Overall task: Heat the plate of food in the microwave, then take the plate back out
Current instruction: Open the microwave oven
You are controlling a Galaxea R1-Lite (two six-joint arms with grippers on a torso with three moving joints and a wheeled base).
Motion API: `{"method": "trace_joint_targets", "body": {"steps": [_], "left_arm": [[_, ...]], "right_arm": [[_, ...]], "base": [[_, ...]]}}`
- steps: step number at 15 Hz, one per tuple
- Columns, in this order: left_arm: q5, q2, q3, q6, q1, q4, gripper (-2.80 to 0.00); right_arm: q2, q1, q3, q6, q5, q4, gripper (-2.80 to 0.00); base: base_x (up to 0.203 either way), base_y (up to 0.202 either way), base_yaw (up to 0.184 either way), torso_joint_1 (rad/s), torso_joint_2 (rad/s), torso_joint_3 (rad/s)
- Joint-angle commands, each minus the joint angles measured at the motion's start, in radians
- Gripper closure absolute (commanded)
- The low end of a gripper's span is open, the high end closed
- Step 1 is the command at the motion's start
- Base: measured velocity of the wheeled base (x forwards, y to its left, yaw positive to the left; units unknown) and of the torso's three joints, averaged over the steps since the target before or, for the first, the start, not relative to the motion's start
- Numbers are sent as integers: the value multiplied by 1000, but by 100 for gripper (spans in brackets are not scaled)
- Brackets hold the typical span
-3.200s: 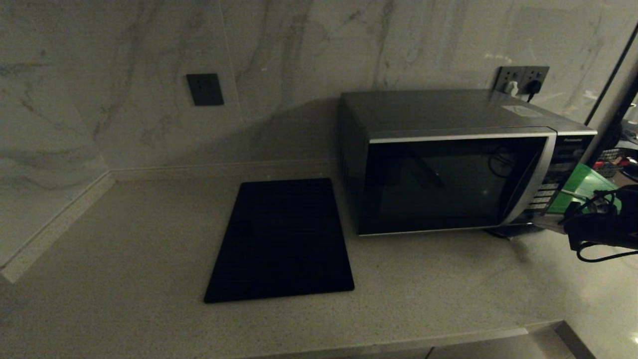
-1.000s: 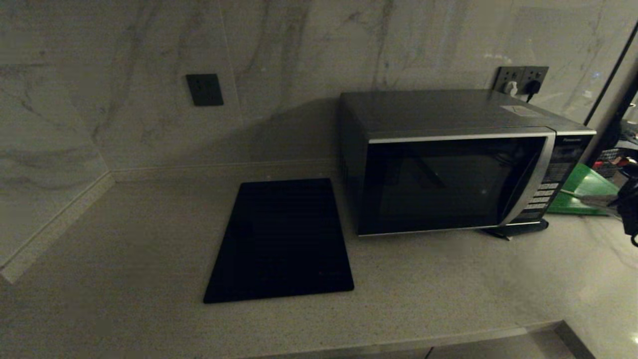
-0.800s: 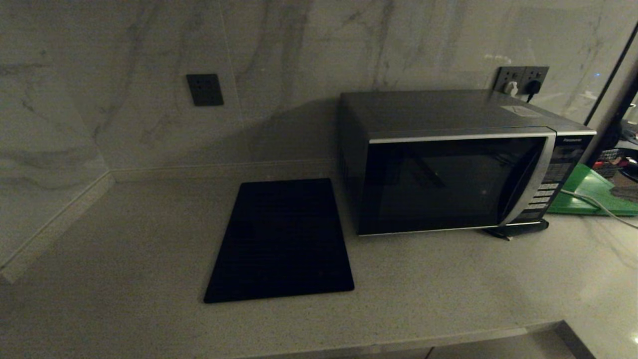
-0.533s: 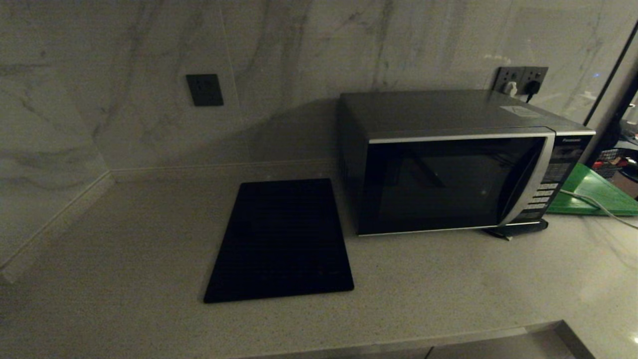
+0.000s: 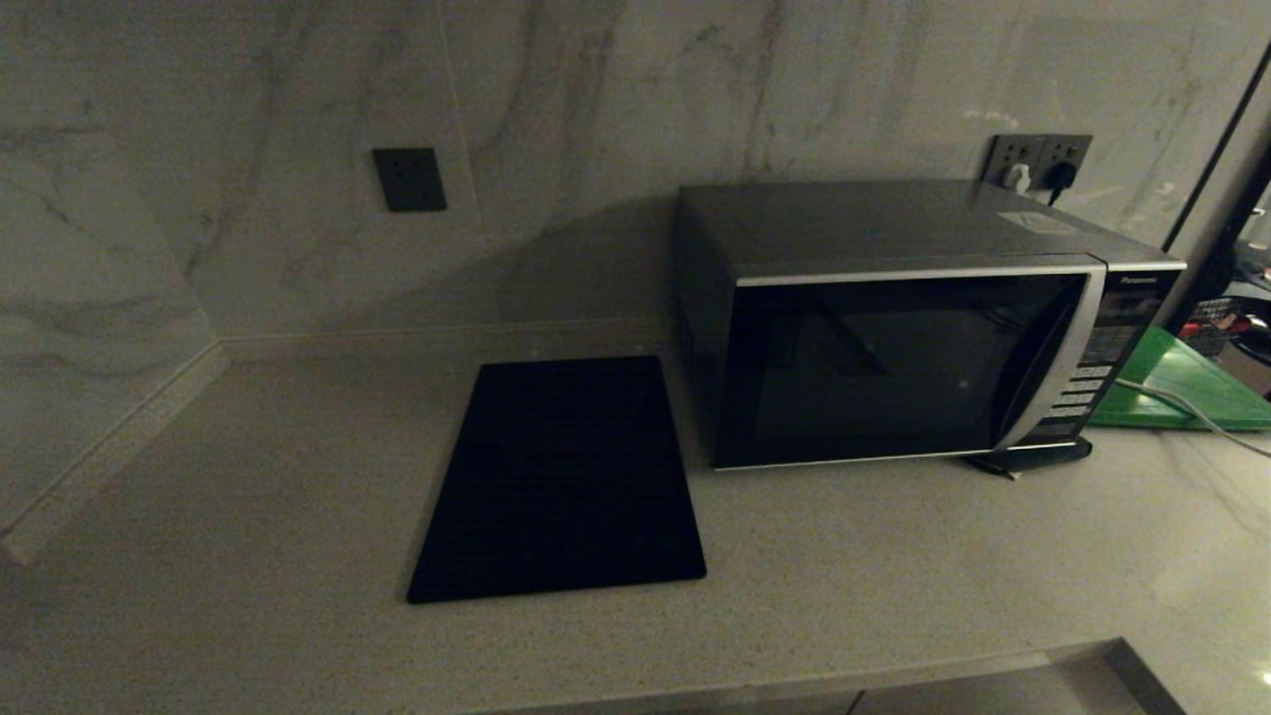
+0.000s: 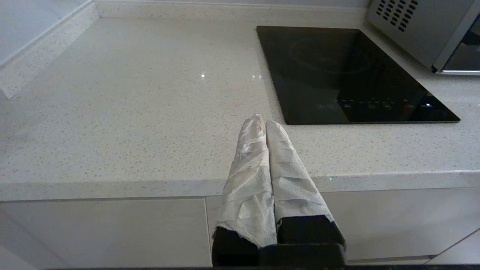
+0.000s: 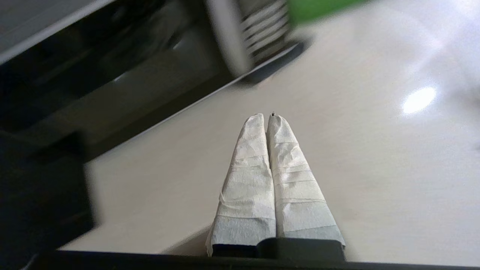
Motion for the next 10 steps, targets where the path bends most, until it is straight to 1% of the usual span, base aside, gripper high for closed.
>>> {"method": "trace_joint_targets", "body": {"steps": [1, 2, 4, 6, 10], "left_arm": [[0, 1, -1, -1, 1, -1, 0], [0, 1, -1, -1, 1, -1, 0], [0, 1, 0, -1, 1, -1, 0], [0, 1, 0, -1, 1, -1, 0], [0, 1, 0, -1, 1, -1, 0]], "right_arm": [[-245, 63, 48, -68, -146, 4, 0], [-308, 73, 61, -102, -187, 5, 0], [-437, 82, 95, -167, -229, 5, 0], [-549, 80, 140, -206, -243, 8, 0], [-722, 75, 256, -234, -245, 45, 0]], "base": [[0, 0, 0, 0, 0, 0], [0, 0, 0, 0, 0, 0], [0, 0, 0, 0, 0, 0], [0, 0, 0, 0, 0, 0], [0, 0, 0, 0, 0, 0]]}}
